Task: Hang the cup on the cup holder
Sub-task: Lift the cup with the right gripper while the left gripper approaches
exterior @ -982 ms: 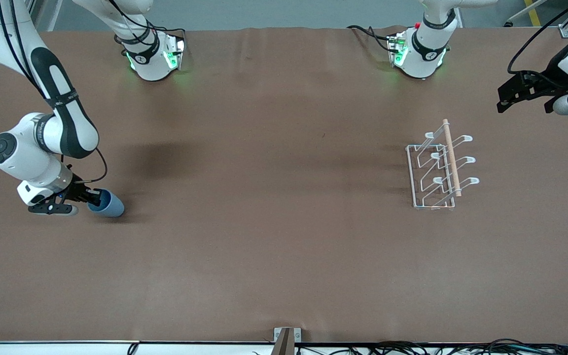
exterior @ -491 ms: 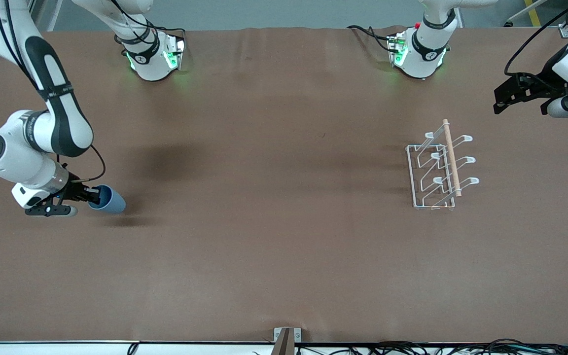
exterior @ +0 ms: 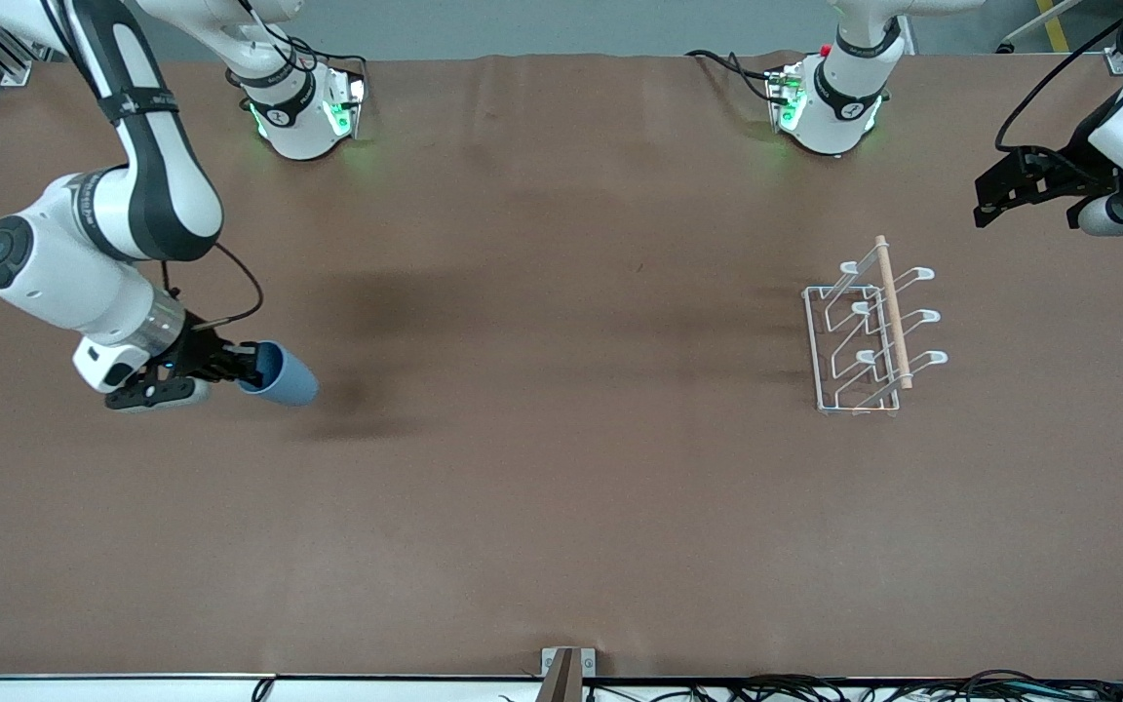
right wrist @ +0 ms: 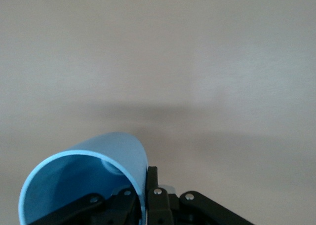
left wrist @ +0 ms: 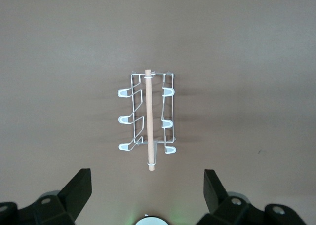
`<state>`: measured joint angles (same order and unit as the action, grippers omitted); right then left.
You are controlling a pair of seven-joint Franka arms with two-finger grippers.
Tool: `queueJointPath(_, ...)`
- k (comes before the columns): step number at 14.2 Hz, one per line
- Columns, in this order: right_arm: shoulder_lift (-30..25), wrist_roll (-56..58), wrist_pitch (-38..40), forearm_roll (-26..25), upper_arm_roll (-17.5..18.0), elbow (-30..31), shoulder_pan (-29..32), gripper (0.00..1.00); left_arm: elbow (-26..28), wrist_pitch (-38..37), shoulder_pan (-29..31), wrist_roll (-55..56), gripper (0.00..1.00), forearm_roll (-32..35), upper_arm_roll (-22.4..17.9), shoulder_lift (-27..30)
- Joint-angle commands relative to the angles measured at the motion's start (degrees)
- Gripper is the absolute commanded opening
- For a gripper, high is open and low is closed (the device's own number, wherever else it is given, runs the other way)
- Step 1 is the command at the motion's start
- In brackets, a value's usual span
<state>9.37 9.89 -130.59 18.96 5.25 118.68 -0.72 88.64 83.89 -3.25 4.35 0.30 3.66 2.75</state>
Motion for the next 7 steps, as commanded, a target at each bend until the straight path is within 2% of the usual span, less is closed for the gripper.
queueJointPath(1, -0.9, 0.4, 5.3, 10.5, -0.2, -2.7, -3.7, 0.02, -1.6, 0.0, -3.4, 0.2, 1.0, -0.8, 0.2, -2.0)
queueJointPath(2, -0.8, 0.4, 8.1, 15.7, -0.3, -4.3, -4.5, 0.02, -1.6, 0.9, -5.3, 0.2, 1.0, -1.1, 0.3, -2.7)
queueJointPath(4, -0.4, 0.4, 11.6, 22.6, -0.2, -6.8, -5.9, 0.02, -1.6, 4.8, -10.1, 0.1, 1.0, -4.1, 0.6, -5.1)
queueJointPath(5, -0.4, 0.3, 11.7, 25.0, -0.2, -7.4, -7.4, 0.01, -1.7, 6.6, -12.2, -0.7, 1.0, -4.9, 0.6, -5.6)
queueJointPath(7, -0.2, 0.5, 11.7, 33.8, -0.2, -7.8, -9.6, 0.01, -2.9, 8.5, -16.9, -0.8, 1.0, -5.4, 1.1, -7.4)
